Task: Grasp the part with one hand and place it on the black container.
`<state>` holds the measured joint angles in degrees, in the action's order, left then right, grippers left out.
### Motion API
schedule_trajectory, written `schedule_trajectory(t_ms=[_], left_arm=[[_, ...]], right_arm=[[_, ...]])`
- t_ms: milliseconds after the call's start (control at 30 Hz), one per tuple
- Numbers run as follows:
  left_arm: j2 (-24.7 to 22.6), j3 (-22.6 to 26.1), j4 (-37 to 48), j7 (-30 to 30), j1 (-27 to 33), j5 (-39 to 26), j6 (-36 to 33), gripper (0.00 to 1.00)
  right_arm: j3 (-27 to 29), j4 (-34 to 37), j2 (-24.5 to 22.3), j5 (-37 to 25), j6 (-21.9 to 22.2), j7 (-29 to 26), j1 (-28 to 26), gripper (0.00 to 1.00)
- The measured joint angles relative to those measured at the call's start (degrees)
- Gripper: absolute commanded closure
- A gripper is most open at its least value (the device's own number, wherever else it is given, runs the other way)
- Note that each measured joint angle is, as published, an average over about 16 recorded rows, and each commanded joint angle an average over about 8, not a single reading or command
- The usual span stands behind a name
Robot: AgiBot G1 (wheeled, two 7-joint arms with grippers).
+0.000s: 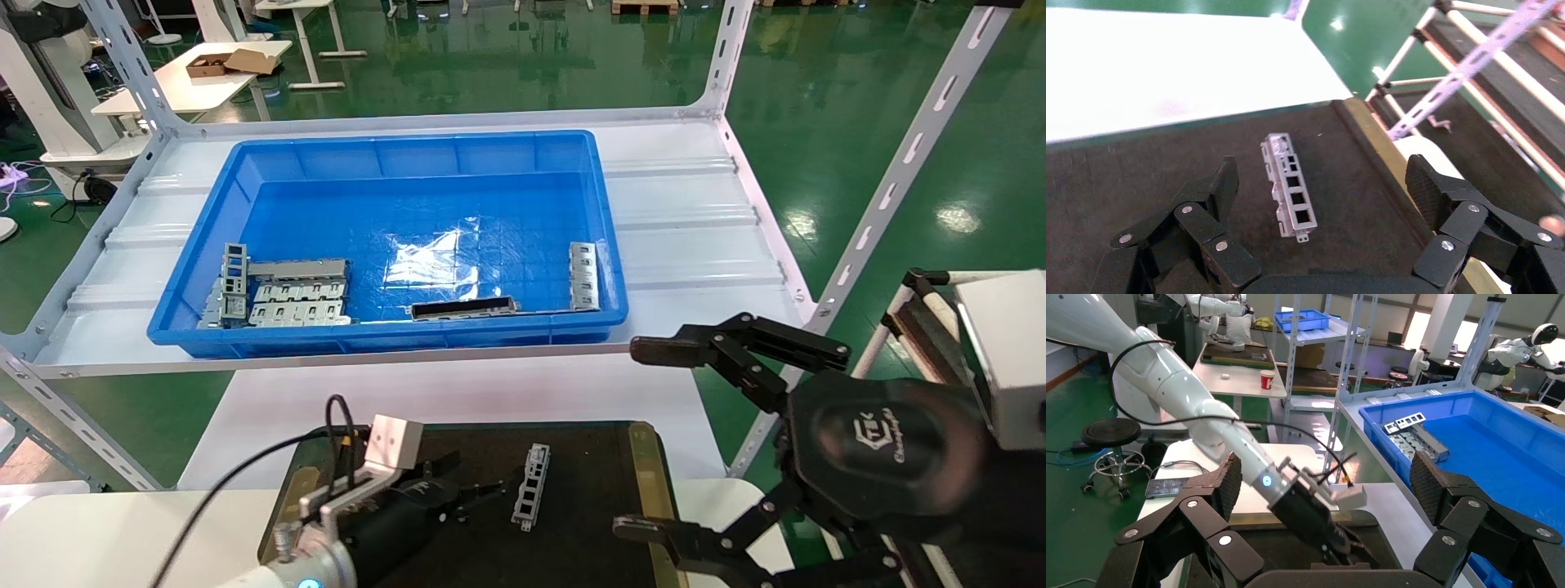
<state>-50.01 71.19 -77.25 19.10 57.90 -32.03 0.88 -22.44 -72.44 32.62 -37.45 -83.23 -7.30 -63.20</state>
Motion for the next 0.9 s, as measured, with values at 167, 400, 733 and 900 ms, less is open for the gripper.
schedule_trajectory(t_ms=[167, 400, 733, 900], left_arm=[[3.3, -6.1, 0.2, -3.3, -1.9, -1.5, -9.9, 0.0], [6.9, -13.9, 1.6, -10.3, -4.2, -1.1, -22.6, 0.0], [10.3, -20.8, 5.7, -18.4, -4.6, 1.9, -37.4, 0.0], [11.1, -22.1, 7.2, -19.8, -4.0, 2.8, -41.2, 0.0]], right_arm=[[0.0, 0.0, 0.0, 0.0, 0.0, 0.0, 0.0, 0.0], [0.0, 0.0, 0.0, 0.0, 0.0, 0.0, 0.0, 0.0], [0.0, 0.0, 0.0, 0.0, 0.0, 0.0, 0.0, 0.0], [0.0, 0.0, 0.0, 0.0, 0.0, 0.0, 0.0, 0.0]])
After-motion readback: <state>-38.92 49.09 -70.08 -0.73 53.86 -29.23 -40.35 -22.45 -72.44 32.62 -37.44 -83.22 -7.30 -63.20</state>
